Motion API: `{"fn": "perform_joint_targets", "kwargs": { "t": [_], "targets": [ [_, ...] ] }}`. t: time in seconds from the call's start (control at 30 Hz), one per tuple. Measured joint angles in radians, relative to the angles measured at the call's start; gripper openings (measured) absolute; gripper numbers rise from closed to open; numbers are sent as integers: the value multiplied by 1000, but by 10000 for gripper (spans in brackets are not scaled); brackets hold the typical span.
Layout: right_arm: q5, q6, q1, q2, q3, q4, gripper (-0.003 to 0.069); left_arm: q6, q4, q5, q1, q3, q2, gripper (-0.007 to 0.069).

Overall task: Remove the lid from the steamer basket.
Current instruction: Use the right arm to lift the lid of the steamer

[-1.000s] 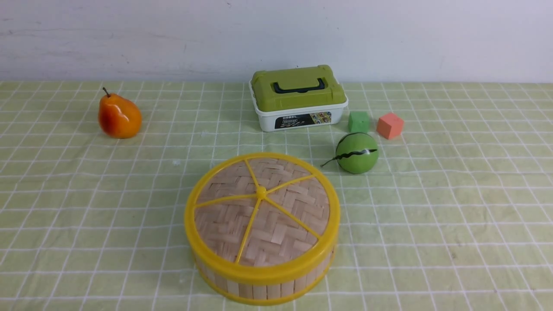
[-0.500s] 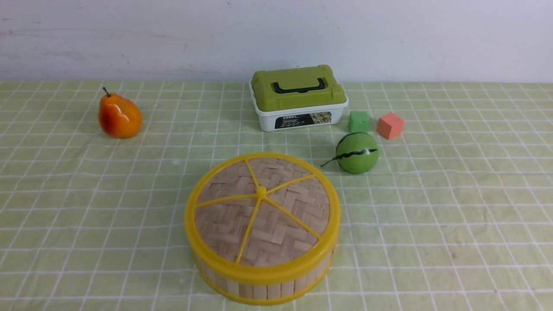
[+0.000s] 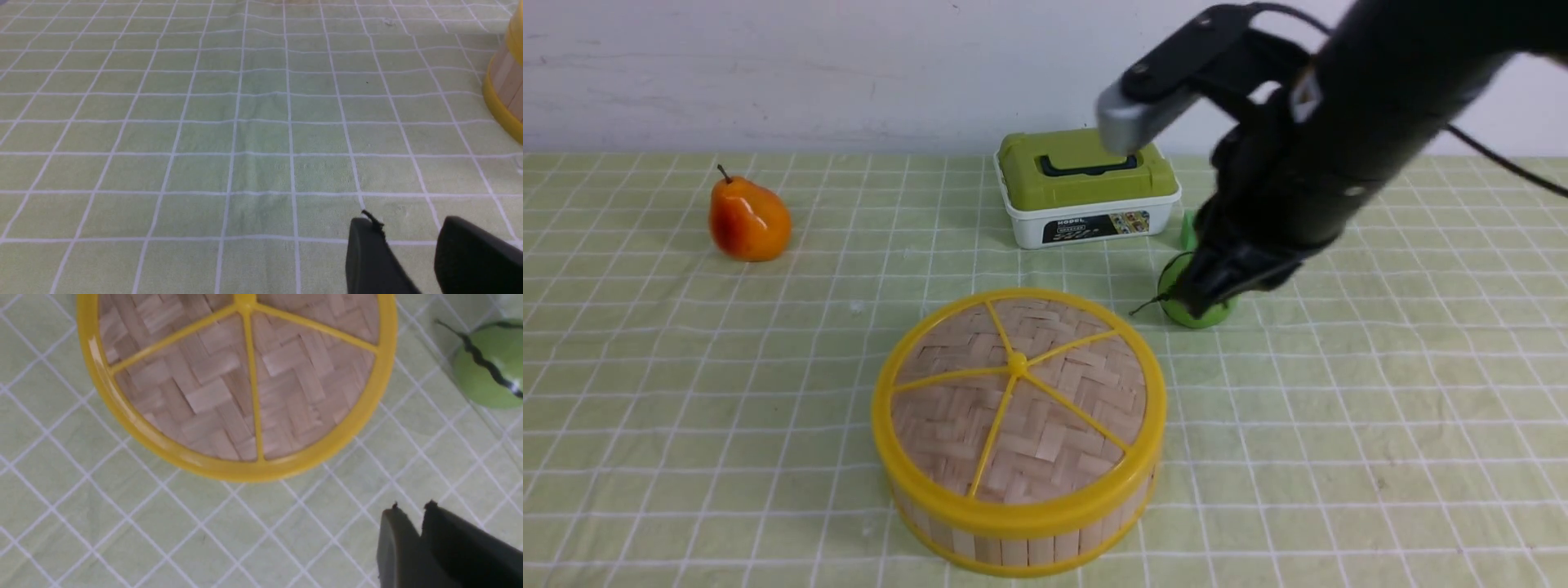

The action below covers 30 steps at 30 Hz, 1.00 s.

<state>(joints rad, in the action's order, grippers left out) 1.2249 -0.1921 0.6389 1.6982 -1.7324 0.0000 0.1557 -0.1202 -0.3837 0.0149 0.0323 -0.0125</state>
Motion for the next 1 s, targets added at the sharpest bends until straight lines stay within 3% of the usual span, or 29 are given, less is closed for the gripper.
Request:
{"fn": "perform_joint_targets", "kwargs": {
  "t": [0.03, 0.27, 0.4, 0.67, 1.0],
  "targets": [
    [0, 0, 4, 7, -6, 0, 90, 0, 0, 0, 0, 0, 0, 239],
    [-20, 0, 37, 241, -198, 101, 332, 0, 0, 0, 0, 0, 0, 239],
    [-76, 0, 40, 330, -250, 143, 398, 0, 0, 0, 0, 0, 0, 239],
    [-111, 1, 40, 409, -256, 161, 374, 0, 0, 0, 0, 0, 0, 239],
    [-122, 1, 40, 437, -256, 173, 204, 0, 0, 0, 0, 0, 0, 239]
  ]
}}
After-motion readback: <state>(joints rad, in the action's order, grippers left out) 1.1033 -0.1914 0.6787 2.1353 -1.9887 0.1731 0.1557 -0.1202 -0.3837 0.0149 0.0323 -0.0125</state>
